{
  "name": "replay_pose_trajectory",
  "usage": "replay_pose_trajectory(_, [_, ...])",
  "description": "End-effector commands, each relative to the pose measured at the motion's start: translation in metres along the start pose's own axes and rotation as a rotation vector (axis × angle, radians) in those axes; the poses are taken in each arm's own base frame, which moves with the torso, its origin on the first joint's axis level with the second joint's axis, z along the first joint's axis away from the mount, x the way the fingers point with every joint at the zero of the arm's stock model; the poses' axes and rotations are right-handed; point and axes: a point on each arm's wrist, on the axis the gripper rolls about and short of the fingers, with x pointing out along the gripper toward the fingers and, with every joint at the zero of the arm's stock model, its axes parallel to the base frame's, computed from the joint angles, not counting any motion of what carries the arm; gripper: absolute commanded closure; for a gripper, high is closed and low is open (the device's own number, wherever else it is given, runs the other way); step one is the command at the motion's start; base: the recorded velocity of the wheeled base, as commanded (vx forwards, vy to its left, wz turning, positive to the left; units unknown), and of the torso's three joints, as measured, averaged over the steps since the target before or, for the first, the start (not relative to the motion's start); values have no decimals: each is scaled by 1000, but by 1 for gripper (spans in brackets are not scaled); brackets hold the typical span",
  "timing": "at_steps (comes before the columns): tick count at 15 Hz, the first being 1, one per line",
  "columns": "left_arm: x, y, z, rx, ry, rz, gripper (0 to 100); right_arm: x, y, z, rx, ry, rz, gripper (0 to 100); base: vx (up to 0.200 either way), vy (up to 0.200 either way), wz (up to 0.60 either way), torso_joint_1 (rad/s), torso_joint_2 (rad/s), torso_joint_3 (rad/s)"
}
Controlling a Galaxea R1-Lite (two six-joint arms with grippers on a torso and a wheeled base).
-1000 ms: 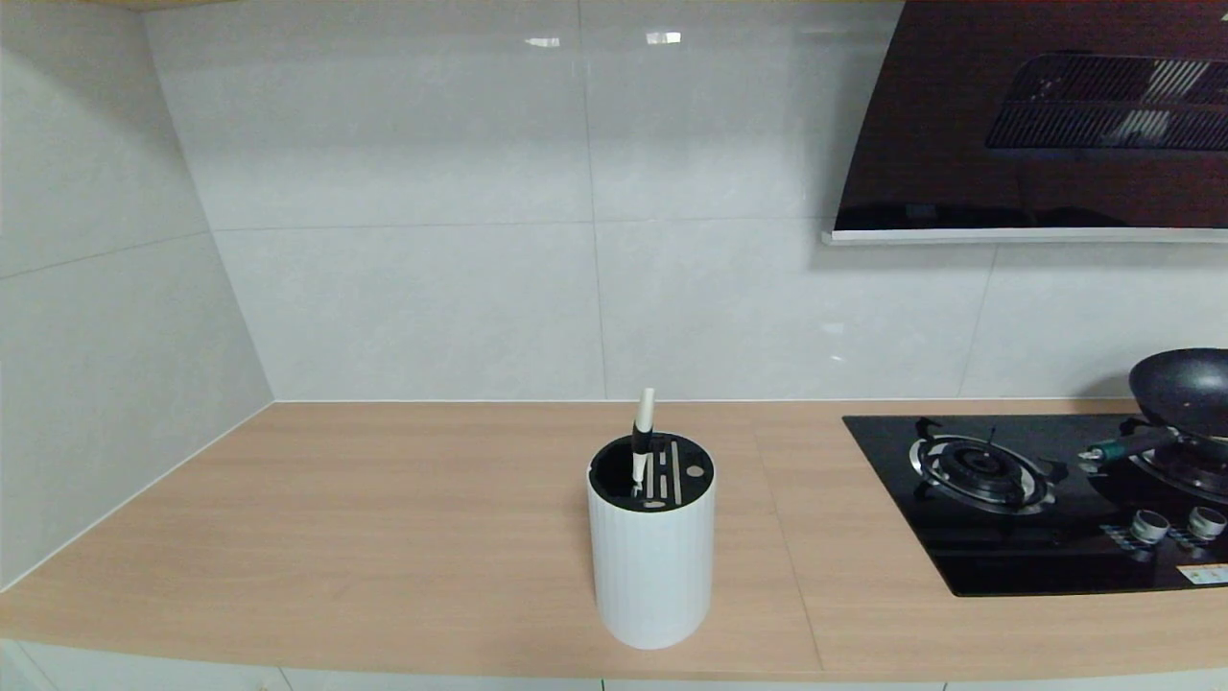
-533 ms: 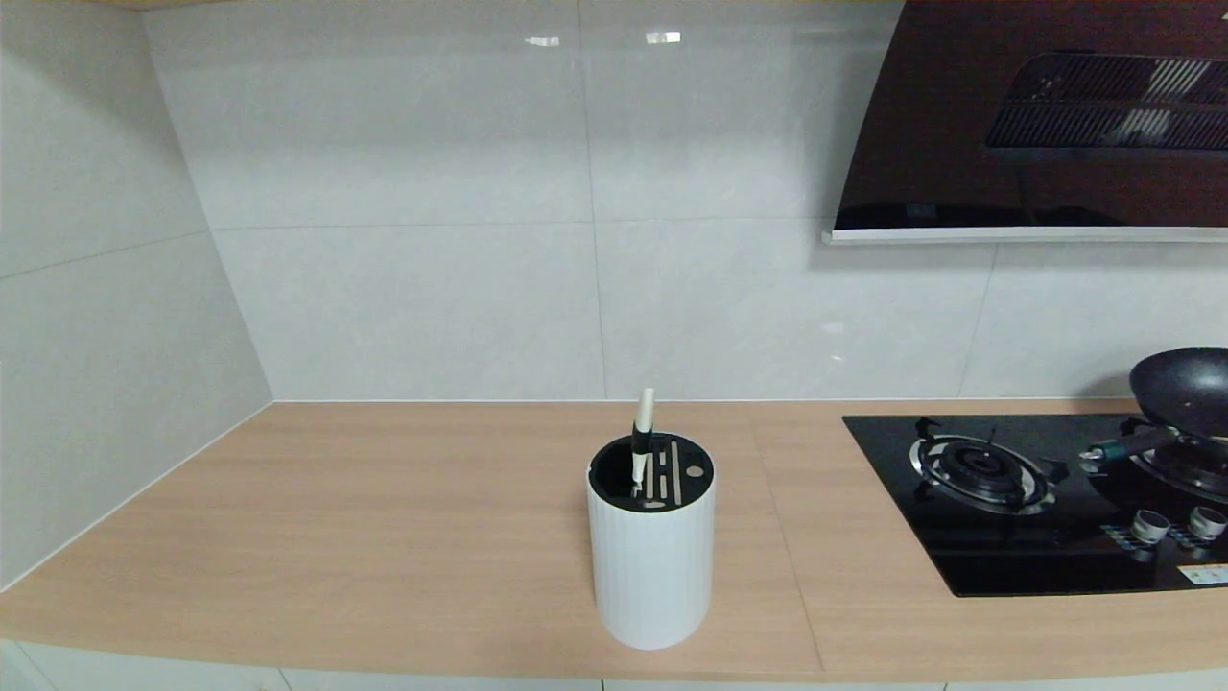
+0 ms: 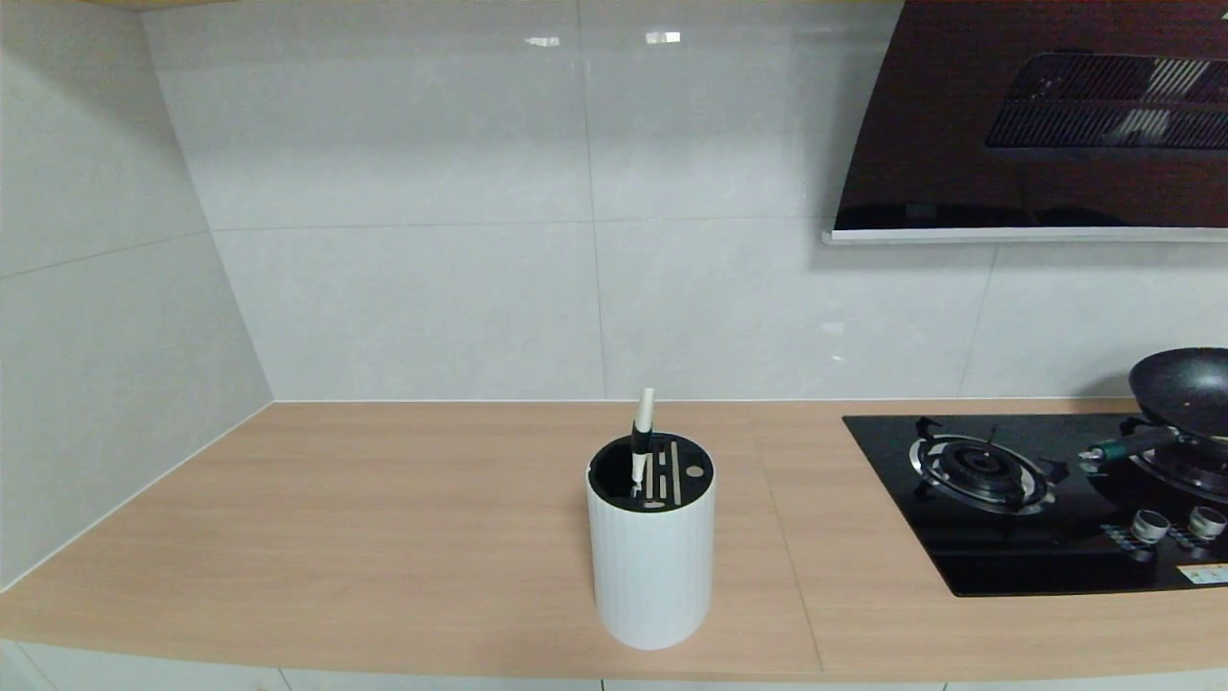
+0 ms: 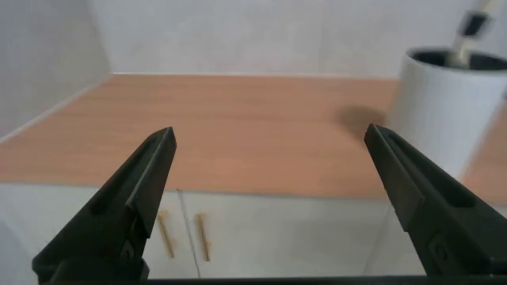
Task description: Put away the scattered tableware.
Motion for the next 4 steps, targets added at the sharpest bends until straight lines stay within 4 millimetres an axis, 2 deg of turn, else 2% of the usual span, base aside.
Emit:
replay_pose_trajectory(1, [0,0,0,0,1,-1,0,0,0,-1,1,-2,1,0,0,0,0,0,0,0])
replay_pose_trajectory(4, [0,0,0,1,1,-3,0,0,0,-1,1,-2,1,0,0,0,0,0,0,0])
